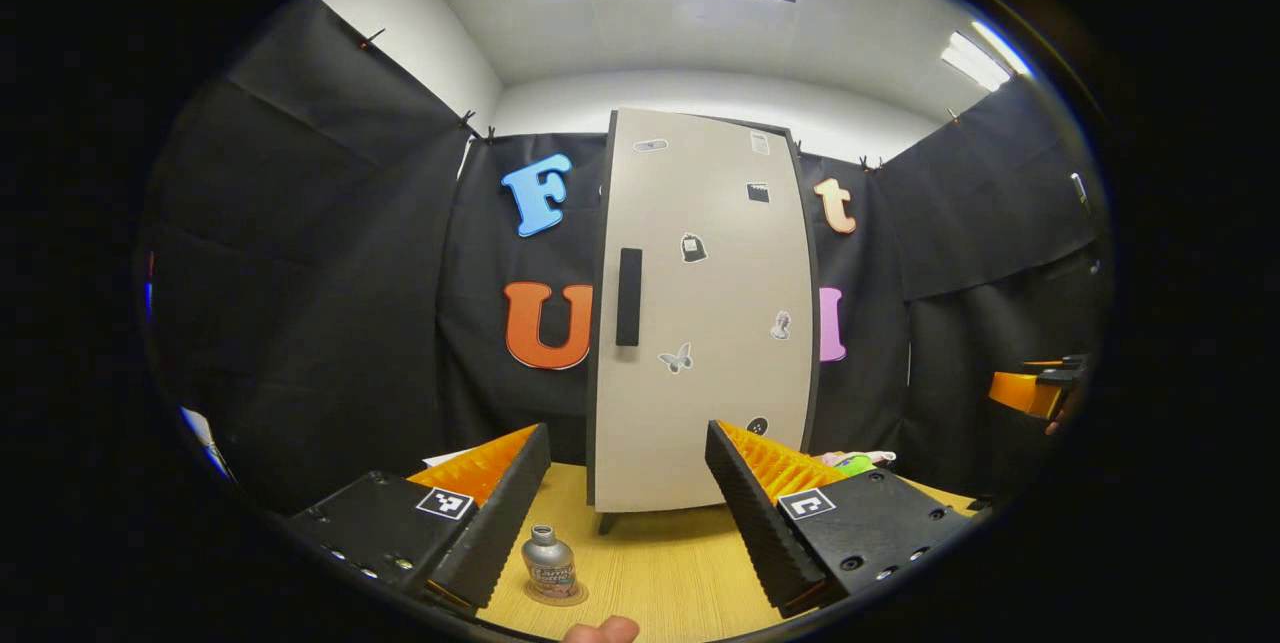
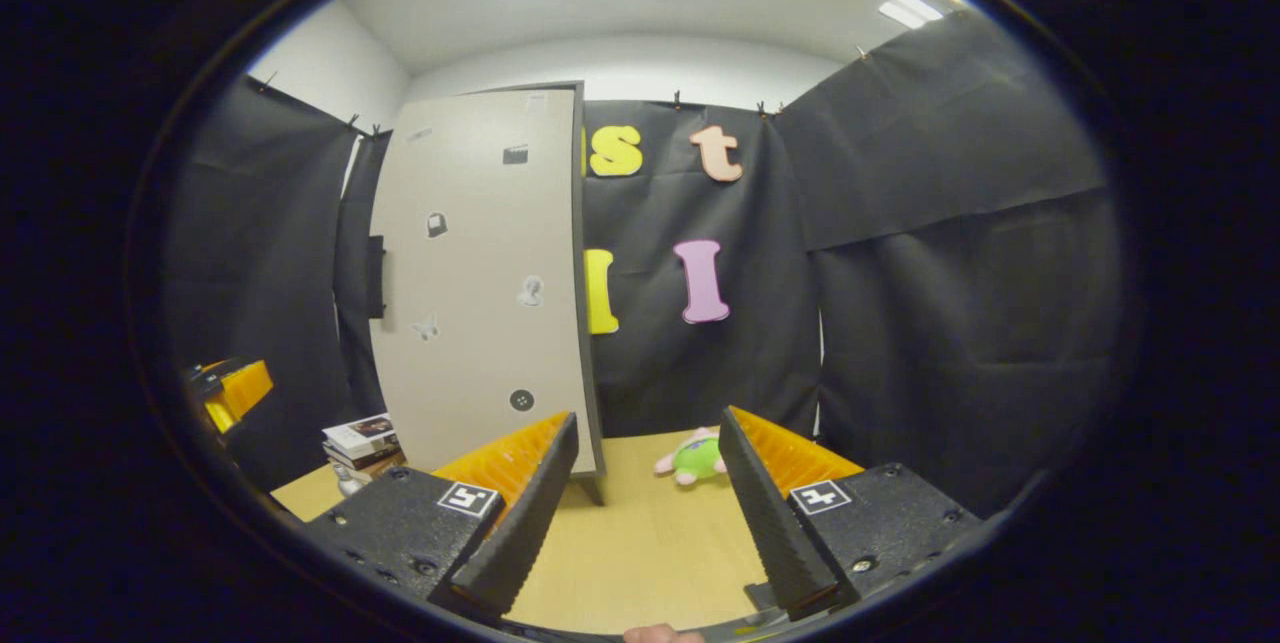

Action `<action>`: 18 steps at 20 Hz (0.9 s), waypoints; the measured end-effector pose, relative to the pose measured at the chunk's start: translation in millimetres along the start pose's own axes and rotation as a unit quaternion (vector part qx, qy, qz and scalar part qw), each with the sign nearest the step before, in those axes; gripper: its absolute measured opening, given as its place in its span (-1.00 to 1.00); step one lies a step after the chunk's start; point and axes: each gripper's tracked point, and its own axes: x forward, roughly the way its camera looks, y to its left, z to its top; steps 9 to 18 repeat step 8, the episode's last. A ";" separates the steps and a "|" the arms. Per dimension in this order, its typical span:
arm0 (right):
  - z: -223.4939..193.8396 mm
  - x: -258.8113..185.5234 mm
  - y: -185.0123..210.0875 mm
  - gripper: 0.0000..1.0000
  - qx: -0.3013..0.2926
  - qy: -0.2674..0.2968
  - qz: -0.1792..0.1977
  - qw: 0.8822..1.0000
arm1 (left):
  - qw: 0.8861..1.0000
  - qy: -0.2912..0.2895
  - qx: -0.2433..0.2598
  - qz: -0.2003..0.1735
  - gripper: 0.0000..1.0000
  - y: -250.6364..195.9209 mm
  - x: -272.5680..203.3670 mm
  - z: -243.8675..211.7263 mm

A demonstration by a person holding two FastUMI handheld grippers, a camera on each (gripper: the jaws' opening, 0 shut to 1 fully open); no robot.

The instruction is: Open the cabinet door with the right hand, grasp the bottle in the cabinet with the left hand and place it on the coaster, then close the cabinet door with the right hand.

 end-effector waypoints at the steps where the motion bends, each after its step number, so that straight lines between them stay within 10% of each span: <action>1: 0.5 0.1 0.7 0.83 -0.001 0.000 0.001 1.000 | 1.000 0.002 -0.001 0.002 0.89 1.2 -0.6 -1.5; 18: 0.1 0.9 2.1 0.83 0.017 0.005 0.008 1.000 | 1.000 0.006 -0.003 0.005 0.89 5.2 0.2 -0.6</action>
